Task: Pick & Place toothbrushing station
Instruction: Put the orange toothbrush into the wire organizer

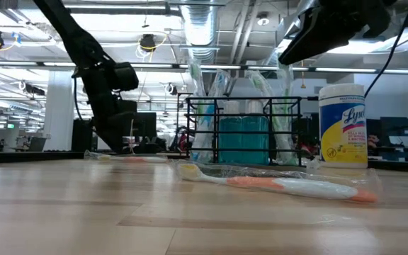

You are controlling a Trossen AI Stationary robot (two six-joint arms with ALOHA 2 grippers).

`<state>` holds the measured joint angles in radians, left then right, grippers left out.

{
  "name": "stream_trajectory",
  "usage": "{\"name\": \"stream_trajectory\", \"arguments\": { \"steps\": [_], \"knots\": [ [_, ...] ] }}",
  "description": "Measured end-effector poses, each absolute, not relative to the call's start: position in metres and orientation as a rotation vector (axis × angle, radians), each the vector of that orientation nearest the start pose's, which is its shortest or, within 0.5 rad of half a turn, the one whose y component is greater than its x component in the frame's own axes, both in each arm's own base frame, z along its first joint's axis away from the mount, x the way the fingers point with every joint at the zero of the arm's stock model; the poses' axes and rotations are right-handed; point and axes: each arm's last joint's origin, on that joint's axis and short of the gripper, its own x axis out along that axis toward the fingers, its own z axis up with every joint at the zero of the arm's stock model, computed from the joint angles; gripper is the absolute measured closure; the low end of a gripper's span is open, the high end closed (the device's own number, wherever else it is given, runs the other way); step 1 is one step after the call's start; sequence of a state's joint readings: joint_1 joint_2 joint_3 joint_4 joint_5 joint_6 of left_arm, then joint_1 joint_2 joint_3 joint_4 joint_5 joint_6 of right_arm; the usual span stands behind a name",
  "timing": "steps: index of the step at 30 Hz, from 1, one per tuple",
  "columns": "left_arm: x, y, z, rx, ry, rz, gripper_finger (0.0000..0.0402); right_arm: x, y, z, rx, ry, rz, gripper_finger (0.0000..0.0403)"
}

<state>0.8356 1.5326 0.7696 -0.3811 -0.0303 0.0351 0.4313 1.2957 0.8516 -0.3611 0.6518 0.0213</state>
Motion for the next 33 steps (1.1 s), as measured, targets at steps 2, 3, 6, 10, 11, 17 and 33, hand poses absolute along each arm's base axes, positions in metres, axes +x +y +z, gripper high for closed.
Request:
{"name": "stream_trajectory", "arguments": {
  "steps": [2,3,6,10,11,17,33],
  "knots": [
    [0.179,0.2,0.155,-0.413,1.116,0.756,0.0315,0.242,0.092,0.241,-0.391,0.688,-0.217,0.03],
    [0.178,0.2,0.155,-0.416,1.123,0.761,0.0315,0.242,0.092,0.241,-0.391,0.688,-0.217,0.03],
    [0.176,0.2,0.154,-0.427,1.144,0.761,0.0315,0.242,0.092,0.241,-0.39,0.688,-0.217,0.03],
    [0.172,0.197,0.152,-0.445,1.192,0.754,0.0315,0.242,0.092,0.241,-0.39,0.688,-0.217,0.03],
    [0.172,0.196,0.152,-0.448,1.201,0.752,0.0315,0.242,0.092,0.241,-0.39,0.688,-0.217,0.03],
    [0.17,0.193,0.151,-0.433,1.253,0.776,0.0315,0.242,0.092,0.241,-0.39,0.688,-0.217,0.03],
    [0.165,0.19,0.15,-0.384,1.341,0.781,0.0315,0.242,0.092,0.241,-0.39,0.688,-0.217,0.03]
  ]
}}
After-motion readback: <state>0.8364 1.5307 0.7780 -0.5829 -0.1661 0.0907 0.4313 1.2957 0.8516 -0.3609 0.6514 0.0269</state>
